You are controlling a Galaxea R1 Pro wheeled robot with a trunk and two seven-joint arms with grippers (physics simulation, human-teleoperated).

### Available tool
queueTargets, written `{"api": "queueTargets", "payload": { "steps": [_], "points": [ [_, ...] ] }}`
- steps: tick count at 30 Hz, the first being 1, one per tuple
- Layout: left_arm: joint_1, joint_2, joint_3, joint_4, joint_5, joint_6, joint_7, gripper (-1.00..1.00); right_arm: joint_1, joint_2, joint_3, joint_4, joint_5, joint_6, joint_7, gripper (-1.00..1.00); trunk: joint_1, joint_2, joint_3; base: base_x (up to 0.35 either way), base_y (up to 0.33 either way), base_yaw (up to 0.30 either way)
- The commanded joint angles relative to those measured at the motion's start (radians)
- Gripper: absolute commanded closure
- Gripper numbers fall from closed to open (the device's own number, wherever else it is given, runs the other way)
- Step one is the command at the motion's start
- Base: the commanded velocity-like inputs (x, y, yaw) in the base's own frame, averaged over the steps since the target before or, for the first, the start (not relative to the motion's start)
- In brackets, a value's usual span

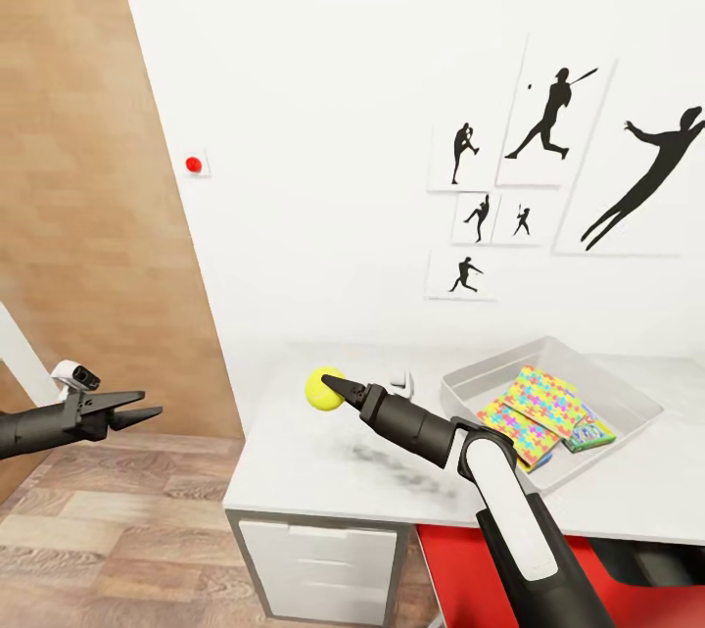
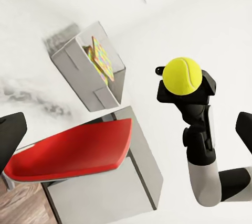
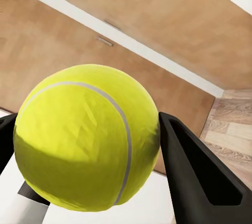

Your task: Put all the toys in the child's room - the three board games (two on the bed and one on the table), the two jigsaw puzzles on the table, and the tennis ball on the table - inside the toy box on the table in the child's room.

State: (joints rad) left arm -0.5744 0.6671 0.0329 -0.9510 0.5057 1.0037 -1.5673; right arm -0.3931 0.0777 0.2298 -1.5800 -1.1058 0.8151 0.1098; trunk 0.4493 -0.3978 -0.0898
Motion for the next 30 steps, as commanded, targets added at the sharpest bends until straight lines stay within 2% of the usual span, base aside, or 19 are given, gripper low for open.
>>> {"api": "queueTargets", "payload": {
  "steps": [1, 13, 21, 30],
  "points": [
    [-0.001, 0.001, 0.0, 0.0, 0.0, 0.01, -0.003, -1.0, -0.001, 0.001, -0.001, 0.0, 0.003, 0.004, 0.004, 1.0, 0.001, -0.002, -0.002, 0.0, 0.0, 0.0],
    [-0.001, 0.001, 0.001, 0.0, 0.0, 0.01, -0.003, -1.0, 0.0, 0.001, 0.0, 0.0, 0.003, 0.004, 0.004, 1.0, 0.001, -0.002, -0.002, -0.007, -0.017, -0.017],
    [-0.001, 0.001, 0.001, 0.0, 0.001, 0.011, -0.003, -1.0, -0.001, 0.001, -0.002, 0.0, 0.003, 0.004, 0.004, 1.0, 0.001, -0.002, 0.001, -0.049, -0.176, -0.245],
    [-0.001, 0.001, 0.001, 0.0, 0.002, 0.012, -0.003, -1.0, 0.0, 0.002, -0.001, 0.0, 0.003, 0.004, 0.004, 1.0, 0.001, -0.002, 0.004, -0.003, -0.002, -0.253]
  ]
}}
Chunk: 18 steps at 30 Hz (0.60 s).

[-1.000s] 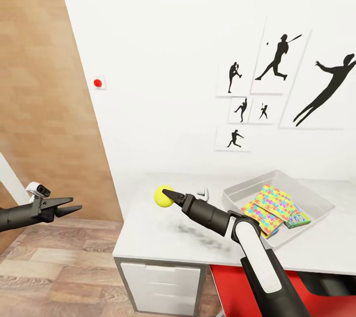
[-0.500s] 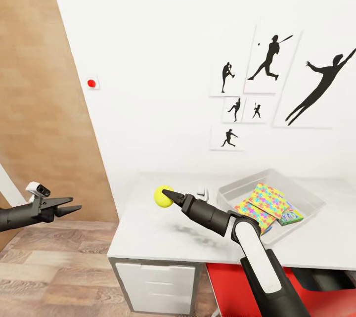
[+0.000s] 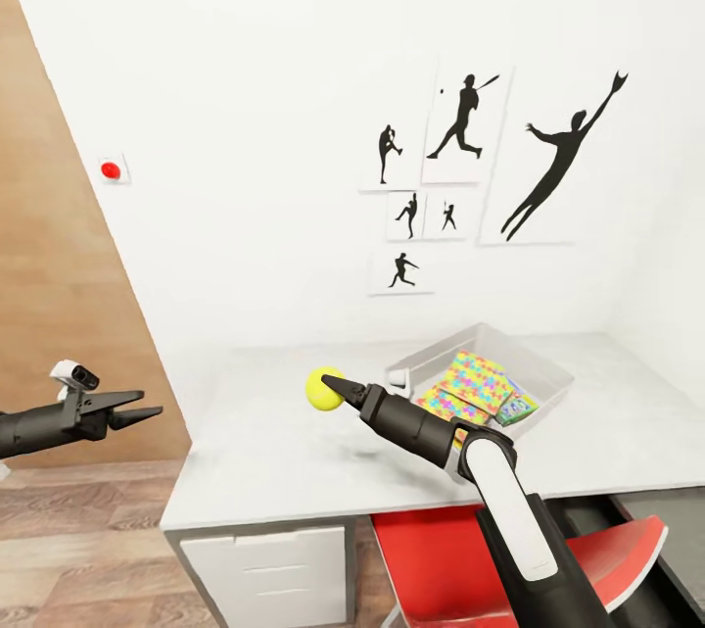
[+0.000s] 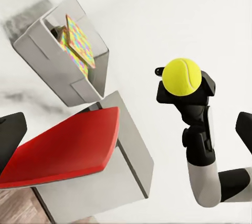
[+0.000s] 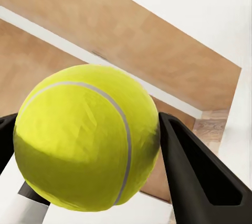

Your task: Put all the toys in the child's room - the three board games (two on the bed and one on the table), the two jigsaw puzzles on the table, and the tennis ball on the table - inside the toy box on the table in the child's room.

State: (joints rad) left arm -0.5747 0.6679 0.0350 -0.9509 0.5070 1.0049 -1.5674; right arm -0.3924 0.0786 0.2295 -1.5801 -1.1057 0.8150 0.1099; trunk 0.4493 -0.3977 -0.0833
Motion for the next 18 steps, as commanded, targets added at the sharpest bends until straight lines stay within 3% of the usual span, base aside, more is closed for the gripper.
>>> {"api": "queueTargets", "payload": {
  "steps": [1, 11, 18],
  "points": [
    [-0.001, 0.0, -0.001, 0.0, 0.001, 0.011, -0.003, -1.0, -0.001, 0.001, -0.001, 0.0, 0.003, 0.004, 0.004, 1.0, 0.001, -0.002, -0.002, 0.0, 0.123, -0.092],
    [-0.001, 0.0, -0.001, 0.0, 0.0, 0.009, -0.003, -1.0, -0.001, 0.002, 0.002, 0.0, 0.003, 0.003, 0.004, 1.0, 0.001, -0.002, -0.002, 0.0, 0.024, -0.018],
    [-0.001, 0.001, 0.0, 0.0, 0.001, 0.009, -0.003, -1.0, -0.001, 0.001, 0.011, 0.0, 0.003, 0.003, 0.004, 1.0, 0.001, -0.002, 0.003, 0.0, 0.0, -0.194]
  ]
}}
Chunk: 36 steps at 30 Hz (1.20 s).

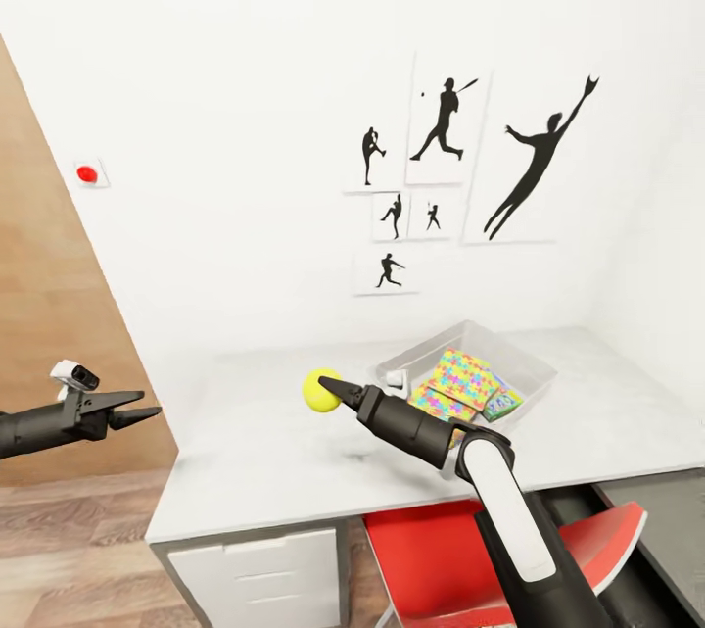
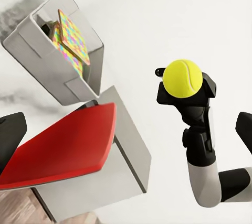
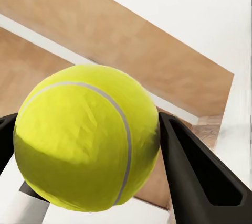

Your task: Put all the toys in the child's room - the three board games (two on the bed and one on the table), the two jigsaw puzzles on the table, and the tennis ball on the table - inside the toy box on the table in the child's room.

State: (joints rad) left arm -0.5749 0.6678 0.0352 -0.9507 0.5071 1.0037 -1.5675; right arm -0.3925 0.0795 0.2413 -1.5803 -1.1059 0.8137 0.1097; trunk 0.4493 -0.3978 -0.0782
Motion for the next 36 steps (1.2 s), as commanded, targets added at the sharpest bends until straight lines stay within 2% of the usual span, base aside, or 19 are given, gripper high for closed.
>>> {"api": "queueTargets", "payload": {
  "steps": [1, 26, 36],
  "points": [
    [0.0, 0.0, -0.001, 0.0, 0.001, 0.01, -0.003, -1.0, -0.001, 0.001, 0.0, 0.0, 0.003, 0.004, 0.004, 1.0, 0.001, -0.002, -0.001, 0.0, 0.0, -0.239],
    [0.0, 0.001, -0.001, 0.0, 0.001, 0.01, -0.003, -1.0, -0.001, 0.0, 0.001, 0.0, 0.003, 0.004, 0.004, 1.0, 0.001, -0.002, 0.019, 0.018, 0.0, -0.243],
    [0.0, 0.001, -0.001, 0.0, 0.0, 0.01, -0.003, -1.0, -0.001, 0.0, 0.001, 0.0, 0.003, 0.004, 0.004, 1.0, 0.001, -0.002, 0.019, 0.002, 0.0, -0.023]
  ]
}}
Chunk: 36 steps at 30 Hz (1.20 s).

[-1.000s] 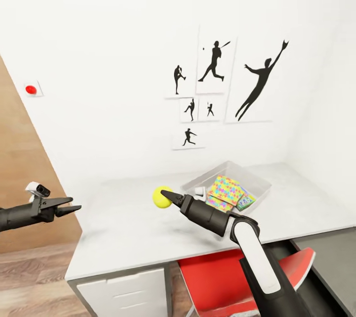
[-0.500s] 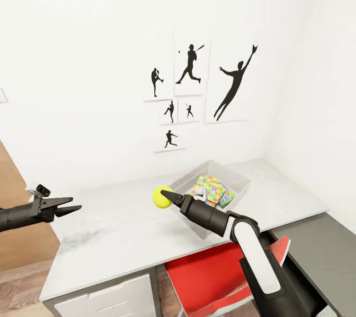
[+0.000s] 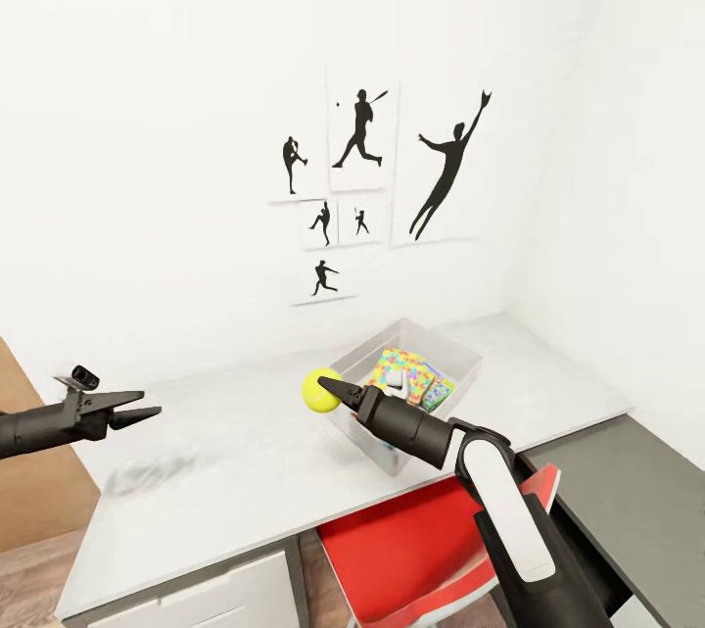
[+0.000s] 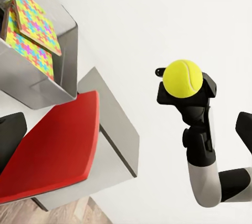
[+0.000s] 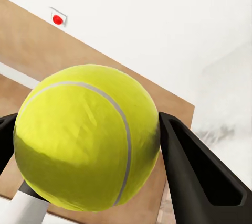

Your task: Put all the toys in the child's room - the three board games (two on the bed and one on the table), the two jigsaw puzzles on the table, and the tennis ball on the table - inside the toy box on the table in the child's room.

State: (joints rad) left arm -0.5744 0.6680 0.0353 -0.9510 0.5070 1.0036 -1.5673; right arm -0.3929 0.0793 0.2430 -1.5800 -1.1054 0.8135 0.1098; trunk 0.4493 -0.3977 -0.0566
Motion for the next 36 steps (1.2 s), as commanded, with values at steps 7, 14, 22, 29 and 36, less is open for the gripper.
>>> {"api": "queueTargets", "payload": {
  "steps": [7, 14, 22, 29, 36],
  "points": [
    [-0.001, 0.0, -0.001, 0.0, 0.0, 0.011, -0.003, -1.0, 0.0, 0.001, -0.001, 0.0, 0.003, 0.004, 0.004, 1.0, 0.001, -0.002, -0.002, 0.0, 0.0, -0.02],
    [-0.001, 0.001, 0.0, 0.0, 0.0, 0.011, -0.003, -1.0, -0.001, 0.001, -0.001, 0.0, 0.002, 0.004, 0.004, 1.0, 0.001, -0.002, -0.002, 0.096, 0.0, -0.226],
    [-0.001, 0.0, -0.001, 0.0, 0.001, 0.011, -0.003, -1.0, -0.001, 0.001, -0.002, 0.0, 0.003, 0.004, 0.004, 1.0, 0.001, -0.002, -0.002, 0.111, 0.0, -0.185],
    [-0.001, 0.0, -0.001, 0.0, 0.001, 0.011, -0.003, -1.0, -0.001, 0.001, 0.0, 0.0, 0.003, 0.004, 0.004, 1.0, 0.001, -0.002, -0.002, 0.083, 0.0, -0.01],
    [-0.001, 0.0, 0.0, 0.0, 0.0, 0.01, -0.003, -1.0, 0.0, 0.002, 0.0, 0.0, 0.003, 0.004, 0.004, 1.0, 0.001, -0.002, -0.002, 0.01, 0.0, 0.0]
  ]
}}
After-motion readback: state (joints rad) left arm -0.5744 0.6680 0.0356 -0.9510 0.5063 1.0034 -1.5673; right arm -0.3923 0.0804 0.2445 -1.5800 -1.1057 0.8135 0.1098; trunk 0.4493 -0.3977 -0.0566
